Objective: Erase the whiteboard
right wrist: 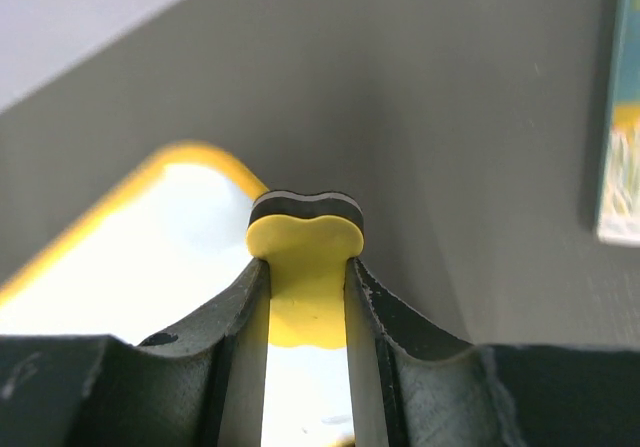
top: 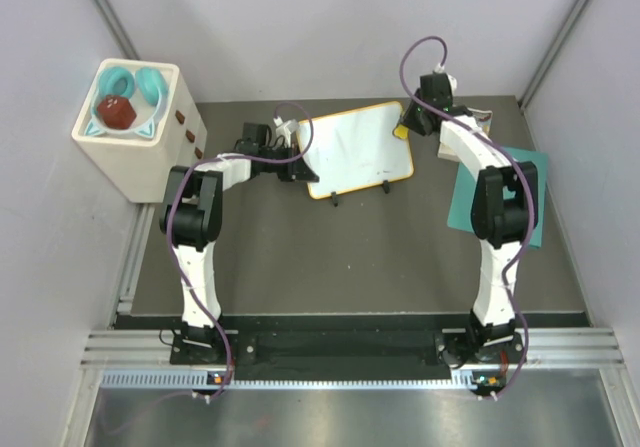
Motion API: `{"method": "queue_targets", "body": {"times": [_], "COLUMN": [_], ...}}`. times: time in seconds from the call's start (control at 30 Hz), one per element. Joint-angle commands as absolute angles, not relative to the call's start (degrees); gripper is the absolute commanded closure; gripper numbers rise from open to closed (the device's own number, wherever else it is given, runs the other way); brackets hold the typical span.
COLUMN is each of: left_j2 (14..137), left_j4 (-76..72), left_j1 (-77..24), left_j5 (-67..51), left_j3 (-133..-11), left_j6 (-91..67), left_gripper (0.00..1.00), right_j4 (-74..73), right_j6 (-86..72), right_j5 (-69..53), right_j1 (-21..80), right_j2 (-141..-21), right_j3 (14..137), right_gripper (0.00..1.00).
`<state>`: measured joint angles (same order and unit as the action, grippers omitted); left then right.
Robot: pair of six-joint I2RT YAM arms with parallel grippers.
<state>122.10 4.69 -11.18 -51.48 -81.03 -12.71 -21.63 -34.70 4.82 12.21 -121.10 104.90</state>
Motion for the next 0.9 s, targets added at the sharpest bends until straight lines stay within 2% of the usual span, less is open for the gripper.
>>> {"method": "queue_targets", "body": {"times": [0.0,0.27,0.63,0.87], "left_j2": [126.12,126.04,126.12,126.12], "left_j4": [11.34,11.34,11.43,11.6], "left_j1": [-12.66,-12.74,-12.83,-13.01], "left_j5": [-35.42,-35.51,-35.33,-35.33], "left_j3": [-79.63,-79.72,-79.72,-79.72], "left_j6": [-6.15,-5.98,-5.89,-5.8], "left_gripper": [1.0,1.0,1.0,1.0], "right_j4": [-16.63,-11.34,-21.27,-15.83], "right_j6": [-35.24,-36.39,-33.4,-34.19], "right_j5": [3.87,2.54,3.78,2.55], "right_j1": [11.86,11.87,11.86,11.95], "right_j2": [-116.38,-112.68,-118.39,-114.17], "right_j3": [91.98,81.38,101.34,88.01], "right_gripper": [1.0,1.0,1.0,1.0]}}
